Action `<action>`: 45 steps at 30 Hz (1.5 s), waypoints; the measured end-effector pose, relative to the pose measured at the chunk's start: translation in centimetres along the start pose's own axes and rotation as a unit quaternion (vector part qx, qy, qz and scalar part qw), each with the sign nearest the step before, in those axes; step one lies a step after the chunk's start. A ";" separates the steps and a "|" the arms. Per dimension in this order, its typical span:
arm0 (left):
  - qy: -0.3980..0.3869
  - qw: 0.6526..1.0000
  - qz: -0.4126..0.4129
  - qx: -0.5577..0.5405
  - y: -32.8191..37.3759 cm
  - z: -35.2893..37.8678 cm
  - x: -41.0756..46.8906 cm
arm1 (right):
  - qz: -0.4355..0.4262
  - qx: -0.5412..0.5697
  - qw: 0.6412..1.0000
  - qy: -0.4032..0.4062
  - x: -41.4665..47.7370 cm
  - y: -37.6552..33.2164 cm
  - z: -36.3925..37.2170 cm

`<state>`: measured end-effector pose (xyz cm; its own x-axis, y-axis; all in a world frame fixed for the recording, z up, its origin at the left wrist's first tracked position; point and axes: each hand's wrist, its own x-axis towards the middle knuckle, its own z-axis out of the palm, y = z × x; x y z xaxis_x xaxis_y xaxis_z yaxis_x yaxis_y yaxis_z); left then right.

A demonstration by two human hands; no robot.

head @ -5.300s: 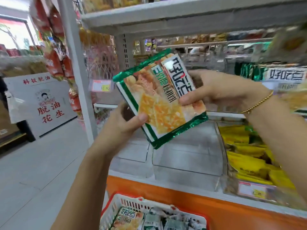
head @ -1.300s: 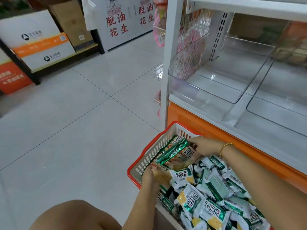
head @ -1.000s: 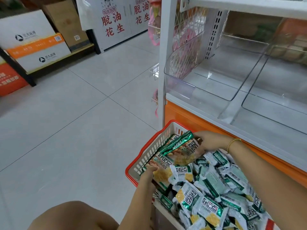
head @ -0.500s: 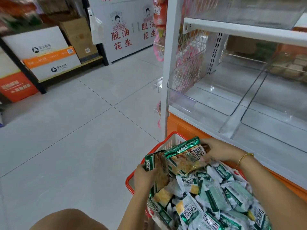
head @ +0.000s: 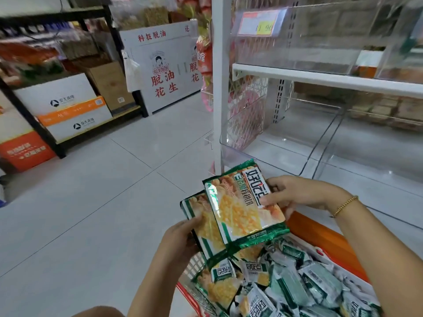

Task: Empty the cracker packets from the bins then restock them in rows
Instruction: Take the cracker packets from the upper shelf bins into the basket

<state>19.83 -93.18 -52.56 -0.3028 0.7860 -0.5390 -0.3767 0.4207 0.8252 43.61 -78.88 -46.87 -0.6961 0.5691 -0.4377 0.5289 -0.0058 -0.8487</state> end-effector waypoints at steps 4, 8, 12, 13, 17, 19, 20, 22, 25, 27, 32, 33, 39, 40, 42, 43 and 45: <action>-0.070 0.995 -0.044 -0.050 1.9 0.2 -1.4 | -0.007 0.021 1.000 0.002 -0.8 -1.8 0.3; -0.096 0.992 -0.063 -0.055 3.5 0.9 -2.4 | -0.014 0.023 1.000 -0.007 -1.2 -3.0 1.1; -0.117 0.990 -0.070 -0.044 5.4 1.5 -2.9 | -0.012 0.024 1.000 0.011 -2.3 -5.0 1.3; -0.128 0.988 -0.071 -0.038 6.0 1.8 -3.0 | -0.013 0.022 1.000 0.014 -2.6 -5.4 1.2; -0.192 0.980 -0.053 -0.007 8.3 3.8 -4.8 | -0.024 -0.031 0.997 0.066 -4.1 -6.9 0.6; -0.212 0.977 -0.032 -0.006 9.0 4.8 -5.5 | -0.042 -0.060 0.991 0.110 -5.1 -7.4 0.0; -0.225 0.974 -0.017 -0.007 9.2 5.3 -5.7 | -0.049 -0.066 0.988 0.129 -5.7 -7.5 -0.5; -0.250 0.968 0.021 0.003 9.8 6.2 -5.9 | -0.055 -0.042 0.989 0.134 -6.9 -7.3 -1.5; -0.265 0.956 0.115 0.053 10.8 7.9 -6.0 | -0.089 0.031 0.991 0.091 -8.8 -7.0 -2.4; -0.282 0.938 0.187 0.081 11.6 9.0 -6.2 | -0.122 0.062 0.987 0.084 -10.3 -7.3 -2.9; -0.361 0.866 0.326 0.114 14.1 12.0 -7.9 | -0.185 0.053 0.963 0.187 -15.9 -9.5 -3.4; -0.373 0.850 0.350 0.122 14.7 12.8 -8.2 | -0.191 0.022 0.954 0.229 -17.3 -10.2 -3.4; -0.431 0.779 0.453 0.043 18.7 19.3 -9.0 | -0.228 -0.160 0.838 0.470 -25.1 -15.4 -4.3; -0.441 0.774 0.455 0.017 19.5 20.8 -9.5 | -0.232 -0.184 0.814 0.500 -25.9 -16.1 -4.9; -0.472 0.756 0.454 -0.014 21.0 23.8 -10.3 | -0.244 -0.203 0.773 0.550 -26.9 -17.0 -6.7; -0.484 0.752 0.447 -0.031 21.7 25.0 -10.6 | -0.249 -0.204 0.755 0.572 -27.3 -17.3 -7.7; -0.463 0.768 0.441 -0.028 23.1 27.0 -10.4 | -0.237 -0.226 0.719 0.613 -27.8 -17.7 -9.6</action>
<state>37.91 -79.37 -23.35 0.2813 0.7500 0.5987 -0.4270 -0.4609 0.7780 58.26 -86.67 -16.77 -0.0456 0.7173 0.6952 0.6696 0.5385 -0.5116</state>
